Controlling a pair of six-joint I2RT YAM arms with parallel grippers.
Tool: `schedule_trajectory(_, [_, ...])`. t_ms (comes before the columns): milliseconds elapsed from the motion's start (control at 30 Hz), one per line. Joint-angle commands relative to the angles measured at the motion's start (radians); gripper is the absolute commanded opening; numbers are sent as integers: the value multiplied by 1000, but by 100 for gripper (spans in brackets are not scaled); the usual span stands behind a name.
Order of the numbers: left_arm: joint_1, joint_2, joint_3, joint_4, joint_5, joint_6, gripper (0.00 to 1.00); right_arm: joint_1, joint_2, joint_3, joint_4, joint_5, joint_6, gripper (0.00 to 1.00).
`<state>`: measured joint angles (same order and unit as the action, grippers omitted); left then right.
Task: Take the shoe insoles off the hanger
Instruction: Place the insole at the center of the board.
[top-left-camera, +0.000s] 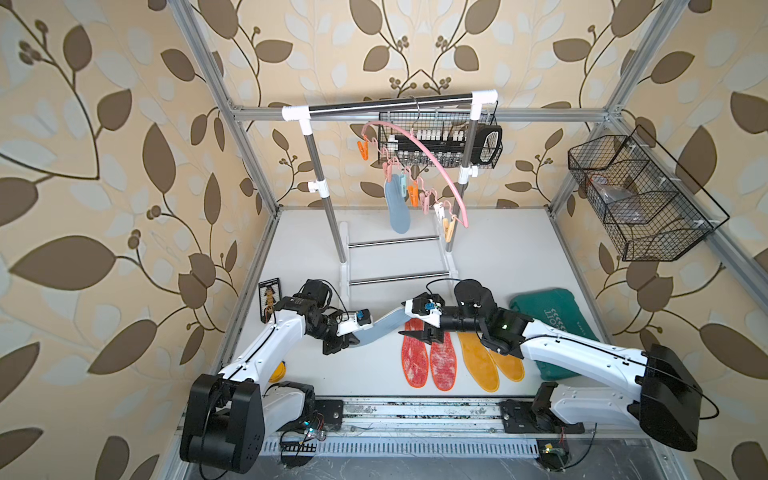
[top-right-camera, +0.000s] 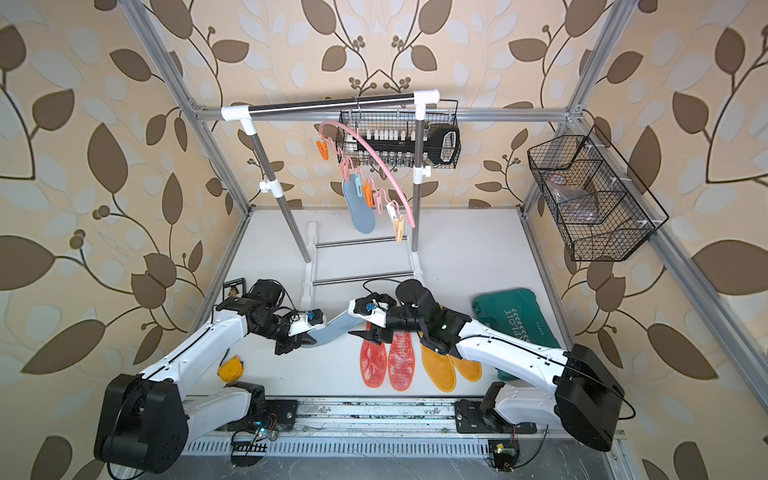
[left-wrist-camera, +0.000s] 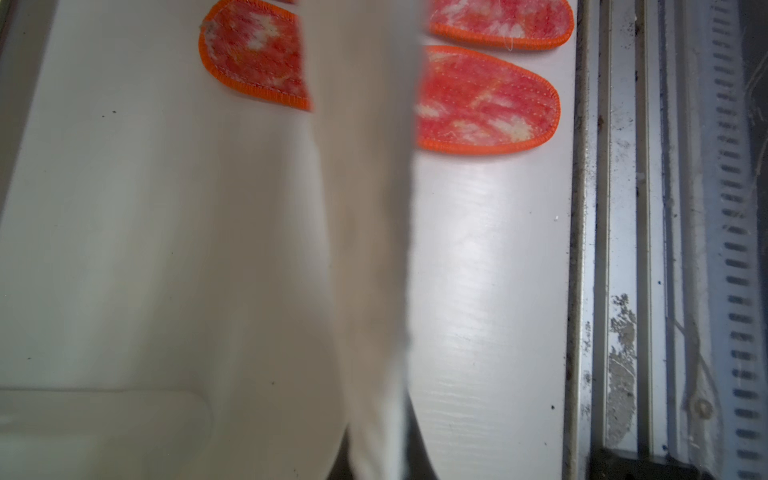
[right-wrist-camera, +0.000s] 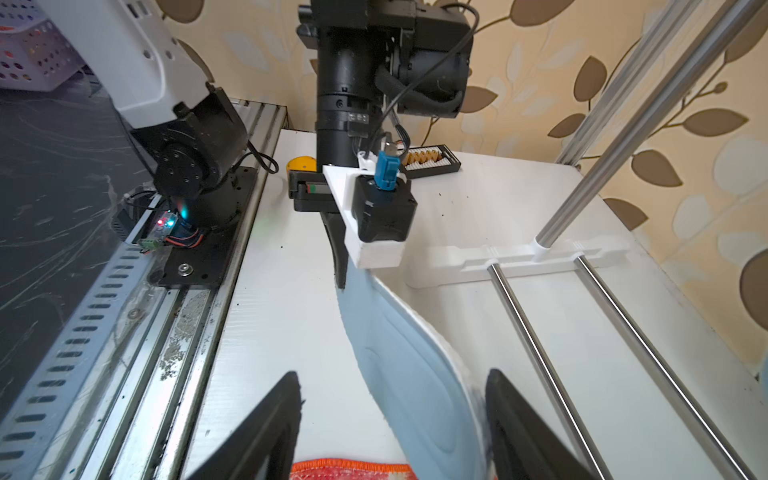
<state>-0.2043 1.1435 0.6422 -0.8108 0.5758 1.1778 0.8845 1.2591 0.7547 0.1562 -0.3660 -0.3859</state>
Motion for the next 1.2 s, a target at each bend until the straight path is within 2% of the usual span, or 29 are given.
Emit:
schedule_trajectory(0, [-9,-27,27,-27,49,4,0,4,39,43,-37,48,8,61])
schedule_trajectory(200, [-9,-88,31,-39,78,7,0,28,91,91,-47,69,2,60])
schedule_trajectory(267, [-9,-98,35,-43,81,8,0,28,98,105,-65,65,-6,53])
schedule_trajectory(300, [-9,-99,39,-46,79,6,0,28,99,109,-71,65,-7,46])
schedule_trajectory(367, [-9,-97,45,-53,78,-1,0,30,99,117,-95,46,-19,22])
schedule_trajectory(433, [-9,-100,55,-61,90,-39,0,30,100,148,-165,20,-44,3])
schedule_trajectory(467, [-9,-104,58,-59,101,-62,1,30,102,157,-184,13,-49,0])
schedule_trajectory(533, [-9,-119,50,-52,132,-100,27,30,98,168,-218,-2,-58,0])
schedule_trajectory(633, [-5,-146,27,-8,147,-164,51,30,94,186,-271,-3,-63,0])
schedule_trajectory(700, [8,-154,31,14,146,-205,61,28,103,224,-355,-6,-77,0])
schedule_trajectory(867, [73,-139,89,22,190,-301,62,29,144,327,-556,-47,-110,0])
schedule_trajectory(967, [124,-124,107,32,246,-316,69,24,175,367,-624,-74,-123,0])
schedule_trajectory(1067, [191,-108,124,45,320,-317,71,14,221,411,-686,-107,-136,0])
schedule_trajectory(1167, [271,-98,108,124,379,-380,71,9,271,462,-760,-138,-161,0])
